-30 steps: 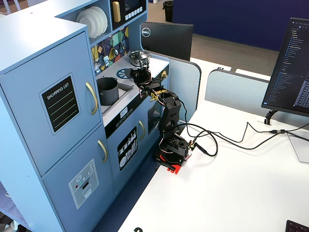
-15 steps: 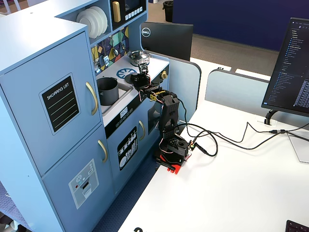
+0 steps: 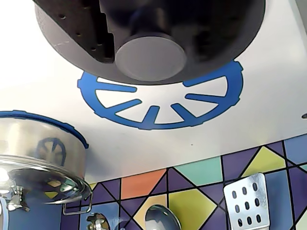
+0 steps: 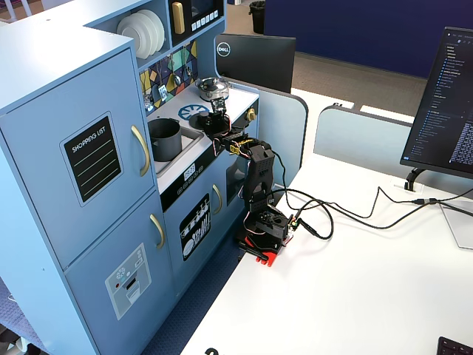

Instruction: Take off the lid from the gray recipient and place it on the counter

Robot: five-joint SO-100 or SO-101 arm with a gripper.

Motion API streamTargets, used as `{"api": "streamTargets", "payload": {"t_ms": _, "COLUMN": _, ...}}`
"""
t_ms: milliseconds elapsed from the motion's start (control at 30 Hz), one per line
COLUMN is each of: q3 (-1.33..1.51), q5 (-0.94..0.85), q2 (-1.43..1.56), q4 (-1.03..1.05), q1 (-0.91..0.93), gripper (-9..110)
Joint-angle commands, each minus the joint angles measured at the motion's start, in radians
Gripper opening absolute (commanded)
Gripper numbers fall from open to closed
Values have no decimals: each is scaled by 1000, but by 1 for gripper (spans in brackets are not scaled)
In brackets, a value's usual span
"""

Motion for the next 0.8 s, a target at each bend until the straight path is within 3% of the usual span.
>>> {"api": "streamTargets", "payload": {"t_ms": 0, "q3": 14, "q5": -20, "q2": 29, "q4": -6, "q1": 18, "gripper": 30}}
{"api": "streamTargets", "payload": {"t_ms": 267, "q3": 31, "q5": -6, "q2": 44, "q4": -21, "q1": 35, "gripper": 38}}
{"api": "streamTargets", "payload": {"t_ms": 767, "q3": 14, "q5": 18, "q2": 89, "q4": -35, "q1": 66, "gripper": 36}}
